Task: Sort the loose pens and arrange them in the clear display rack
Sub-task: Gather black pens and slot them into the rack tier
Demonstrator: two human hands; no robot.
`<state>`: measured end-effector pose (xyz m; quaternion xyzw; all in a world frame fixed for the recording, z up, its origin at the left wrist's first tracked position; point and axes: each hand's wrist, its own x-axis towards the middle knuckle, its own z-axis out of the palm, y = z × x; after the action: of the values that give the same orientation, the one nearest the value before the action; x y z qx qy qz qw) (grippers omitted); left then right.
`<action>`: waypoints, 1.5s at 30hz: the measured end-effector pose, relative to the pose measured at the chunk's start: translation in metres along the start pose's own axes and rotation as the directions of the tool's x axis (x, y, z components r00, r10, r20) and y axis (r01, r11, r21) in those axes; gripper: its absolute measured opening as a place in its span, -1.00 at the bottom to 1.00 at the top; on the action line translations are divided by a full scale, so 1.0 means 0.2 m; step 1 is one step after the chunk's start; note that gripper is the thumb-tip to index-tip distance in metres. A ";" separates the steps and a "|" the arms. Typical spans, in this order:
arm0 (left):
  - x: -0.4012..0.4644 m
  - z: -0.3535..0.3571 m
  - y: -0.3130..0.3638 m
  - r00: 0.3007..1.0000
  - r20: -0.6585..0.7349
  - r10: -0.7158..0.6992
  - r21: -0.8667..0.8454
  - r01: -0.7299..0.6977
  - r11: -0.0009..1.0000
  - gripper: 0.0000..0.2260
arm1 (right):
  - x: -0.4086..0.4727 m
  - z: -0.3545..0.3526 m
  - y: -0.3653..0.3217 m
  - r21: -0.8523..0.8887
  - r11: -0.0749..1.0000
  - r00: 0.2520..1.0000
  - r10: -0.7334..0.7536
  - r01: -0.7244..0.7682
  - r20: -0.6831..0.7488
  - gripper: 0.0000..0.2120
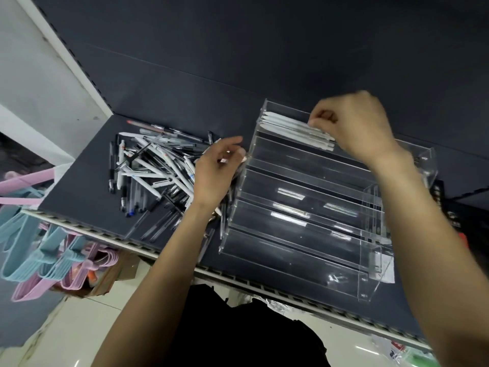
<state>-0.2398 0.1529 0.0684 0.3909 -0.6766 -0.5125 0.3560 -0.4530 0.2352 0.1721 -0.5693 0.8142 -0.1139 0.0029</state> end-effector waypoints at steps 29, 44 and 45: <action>-0.23 -0.81 -0.62 0.940 0.255 -0.224 0.782 -0.064 0.621 -0.72 | -0.57 0.91 -1.06 -0.193 0.979 0.854 0.156 -0.066 0.496 -0.66; -0.21 -0.69 -0.54 0.888 0.354 -0.294 0.881 -0.211 0.422 -0.71 | -0.50 0.99 -1.12 -0.174 0.943 0.861 0.329 -0.283 0.389 -0.72; -0.20 -0.69 -0.54 0.881 0.365 -0.302 0.864 -0.199 0.463 -0.71 | -0.51 1.00 -1.13 -0.175 0.940 0.857 0.338 -0.292 0.389 -0.70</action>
<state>-0.0815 0.1135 -0.0095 0.4020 -0.8939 -0.1765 -0.0901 -0.1813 0.2193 0.0076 -0.4385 0.8821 0.0562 0.1624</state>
